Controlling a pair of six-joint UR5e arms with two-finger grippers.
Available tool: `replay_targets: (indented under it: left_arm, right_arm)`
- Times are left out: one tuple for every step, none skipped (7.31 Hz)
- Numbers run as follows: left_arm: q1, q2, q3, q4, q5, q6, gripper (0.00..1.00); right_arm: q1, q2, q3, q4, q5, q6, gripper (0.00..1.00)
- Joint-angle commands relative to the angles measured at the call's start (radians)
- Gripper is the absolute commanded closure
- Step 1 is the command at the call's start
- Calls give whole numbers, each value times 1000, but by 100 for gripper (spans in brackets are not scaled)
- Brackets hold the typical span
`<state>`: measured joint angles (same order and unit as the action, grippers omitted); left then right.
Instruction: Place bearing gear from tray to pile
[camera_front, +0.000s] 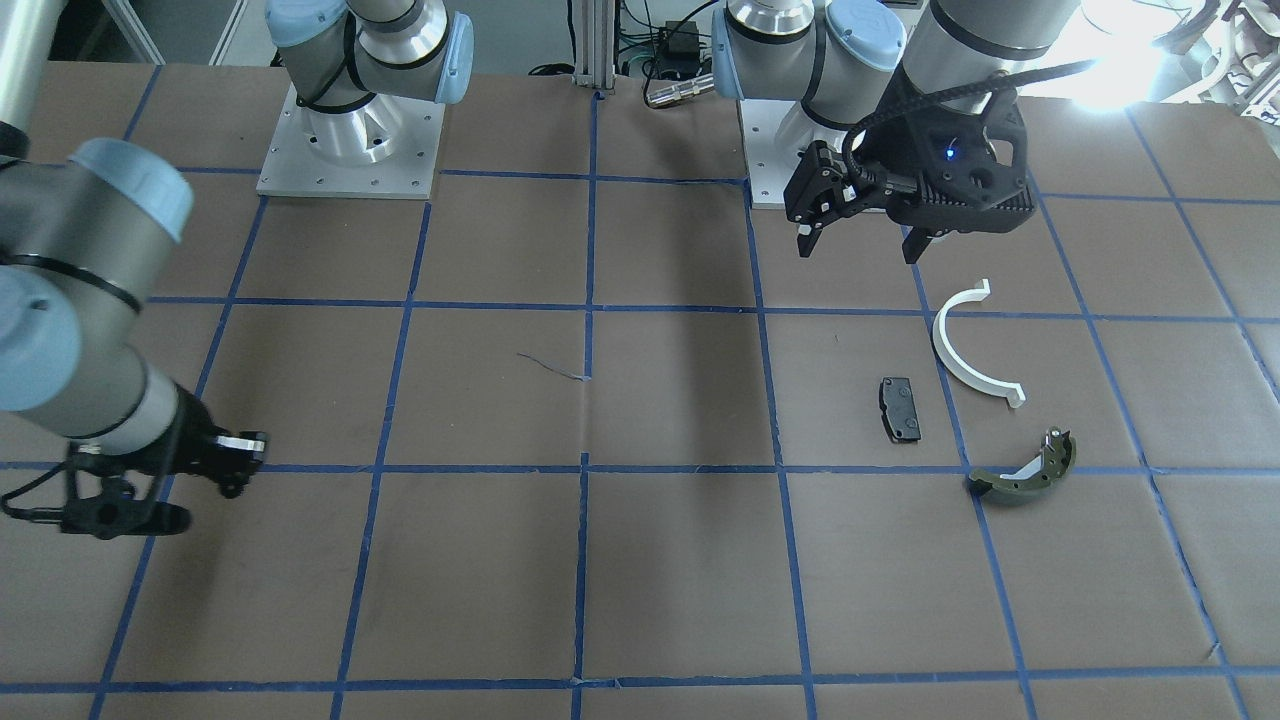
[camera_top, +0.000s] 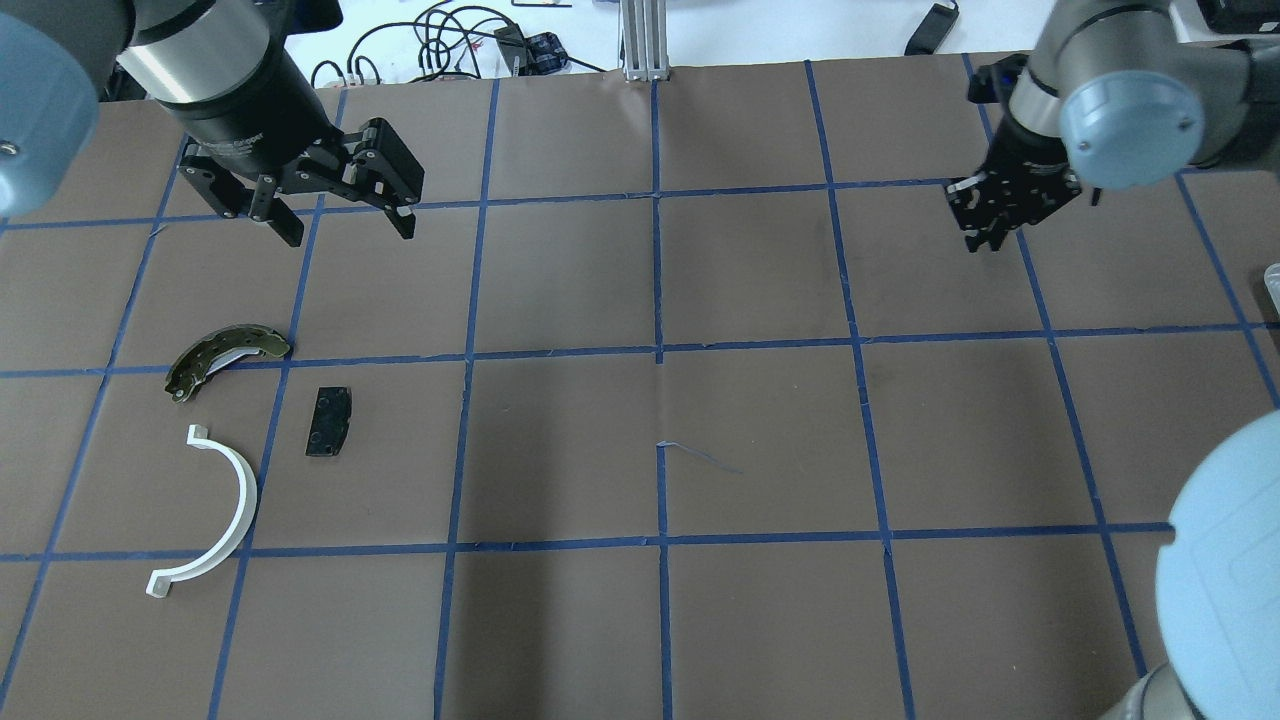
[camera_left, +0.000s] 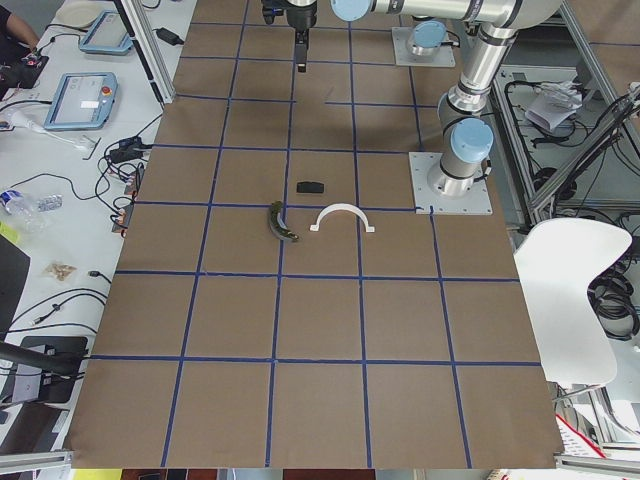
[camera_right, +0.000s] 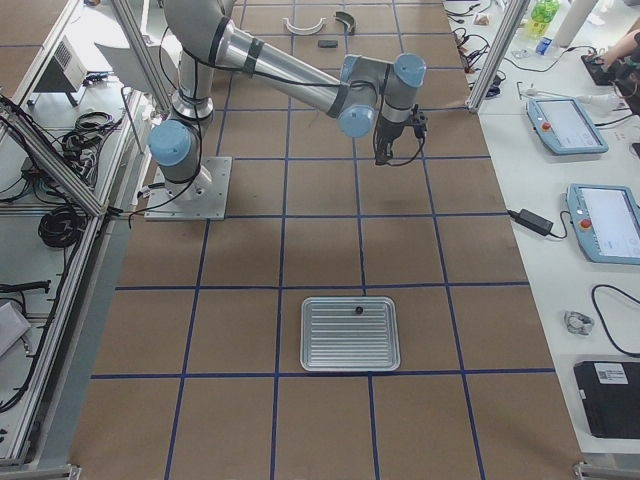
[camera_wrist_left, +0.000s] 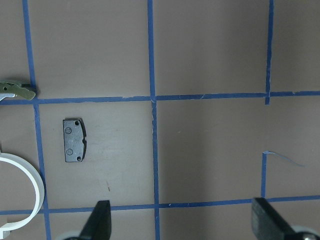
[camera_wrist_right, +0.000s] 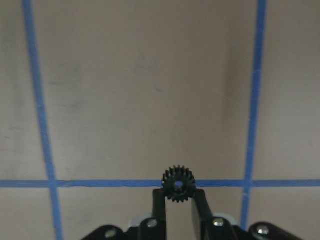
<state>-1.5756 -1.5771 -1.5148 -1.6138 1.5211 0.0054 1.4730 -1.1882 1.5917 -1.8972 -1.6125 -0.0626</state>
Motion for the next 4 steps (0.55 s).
replay_targets:
  left_arm:
    - [0, 0, 1, 0, 1, 1, 0]
    - [2, 0, 1, 0, -1, 1, 0]
    - [2, 0, 1, 0, -1, 4, 0]
    - [2, 0, 1, 0, -1, 7, 0]
  right_arm:
    - [258, 16, 7, -51, 22, 367, 100]
    - [339, 44, 10, -80, 34, 509, 100]
    - [402, 67, 10, -120, 36, 590, 100]
    - [458, 85, 11, -138, 55, 666, 100]
